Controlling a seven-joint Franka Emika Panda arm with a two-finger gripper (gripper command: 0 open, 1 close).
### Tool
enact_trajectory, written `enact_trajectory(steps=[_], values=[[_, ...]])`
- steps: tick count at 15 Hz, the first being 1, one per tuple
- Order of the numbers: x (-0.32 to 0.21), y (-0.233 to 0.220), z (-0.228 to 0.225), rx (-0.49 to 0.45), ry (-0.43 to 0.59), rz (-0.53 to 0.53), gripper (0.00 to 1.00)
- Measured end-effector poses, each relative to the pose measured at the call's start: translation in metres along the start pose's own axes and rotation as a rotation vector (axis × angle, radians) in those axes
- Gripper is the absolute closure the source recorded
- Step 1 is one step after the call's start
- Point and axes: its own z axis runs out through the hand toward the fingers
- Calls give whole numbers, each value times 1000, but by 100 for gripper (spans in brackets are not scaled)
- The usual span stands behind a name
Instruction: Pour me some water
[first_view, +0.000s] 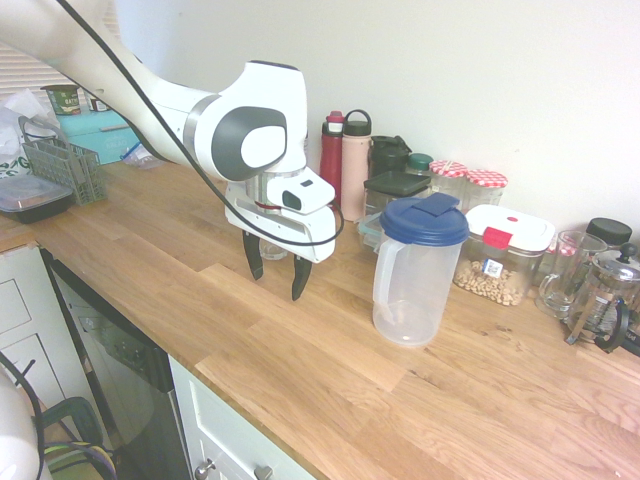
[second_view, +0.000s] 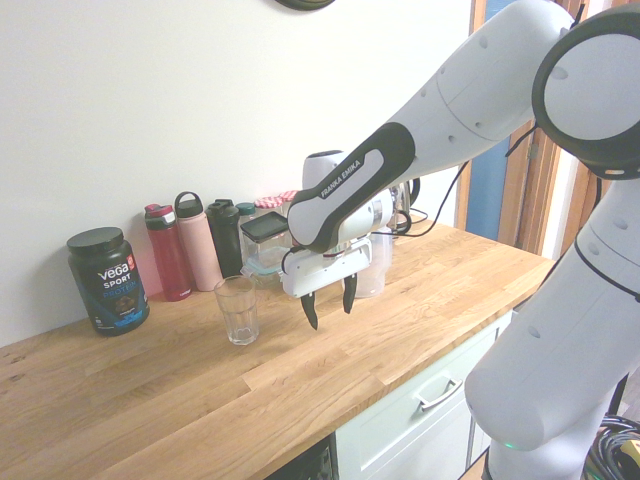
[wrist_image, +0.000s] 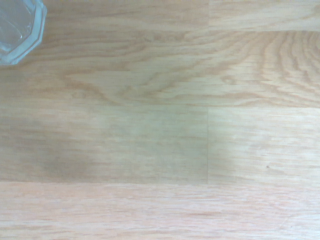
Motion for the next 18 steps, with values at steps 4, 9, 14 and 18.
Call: enact_trajectory(steps=[4,9,14,18], values=[[3,-2,-20,14,19,-2,0],[-13,41,-133,92,113,-11,0],[-11,102,-180,122,167,36,0],[15,143,-170,147,197,79,0]])
